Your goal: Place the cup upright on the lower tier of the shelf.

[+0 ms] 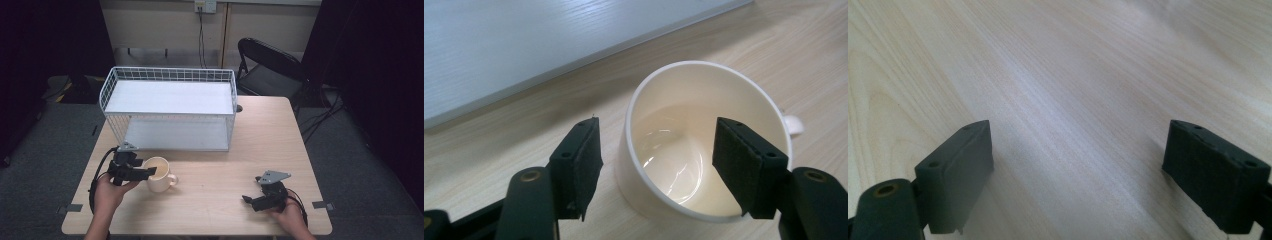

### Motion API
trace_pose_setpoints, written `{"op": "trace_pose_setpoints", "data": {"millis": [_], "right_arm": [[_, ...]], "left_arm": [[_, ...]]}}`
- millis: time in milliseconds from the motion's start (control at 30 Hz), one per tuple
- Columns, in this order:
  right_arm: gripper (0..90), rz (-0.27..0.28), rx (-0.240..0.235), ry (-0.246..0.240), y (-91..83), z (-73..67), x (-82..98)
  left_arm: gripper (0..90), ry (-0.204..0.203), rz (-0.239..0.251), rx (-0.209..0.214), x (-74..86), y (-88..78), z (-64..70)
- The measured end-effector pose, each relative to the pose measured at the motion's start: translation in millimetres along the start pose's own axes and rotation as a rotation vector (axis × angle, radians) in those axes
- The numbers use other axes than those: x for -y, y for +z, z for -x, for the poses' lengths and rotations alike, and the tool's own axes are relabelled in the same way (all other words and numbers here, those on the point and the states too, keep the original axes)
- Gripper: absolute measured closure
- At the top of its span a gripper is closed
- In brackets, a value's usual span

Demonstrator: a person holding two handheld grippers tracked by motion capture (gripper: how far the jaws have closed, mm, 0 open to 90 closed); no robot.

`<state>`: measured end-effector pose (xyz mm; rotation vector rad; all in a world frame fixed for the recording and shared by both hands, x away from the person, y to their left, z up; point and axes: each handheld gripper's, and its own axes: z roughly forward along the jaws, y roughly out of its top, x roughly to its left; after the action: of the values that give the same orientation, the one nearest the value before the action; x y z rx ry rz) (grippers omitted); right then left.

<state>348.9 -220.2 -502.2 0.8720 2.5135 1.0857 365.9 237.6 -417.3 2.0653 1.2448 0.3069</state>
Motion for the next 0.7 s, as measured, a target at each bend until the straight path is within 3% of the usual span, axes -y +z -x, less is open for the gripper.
{"op": "trace_pose_setpoints", "data": {"millis": [700], "right_arm": [[11.8, 0.000, 0.000, 0.000, 0.0, 0.0, 0.0]], "left_arm": [[61.8, -0.026, -0.016, -0.019, 4.3, 14.4, -3.9]]}}
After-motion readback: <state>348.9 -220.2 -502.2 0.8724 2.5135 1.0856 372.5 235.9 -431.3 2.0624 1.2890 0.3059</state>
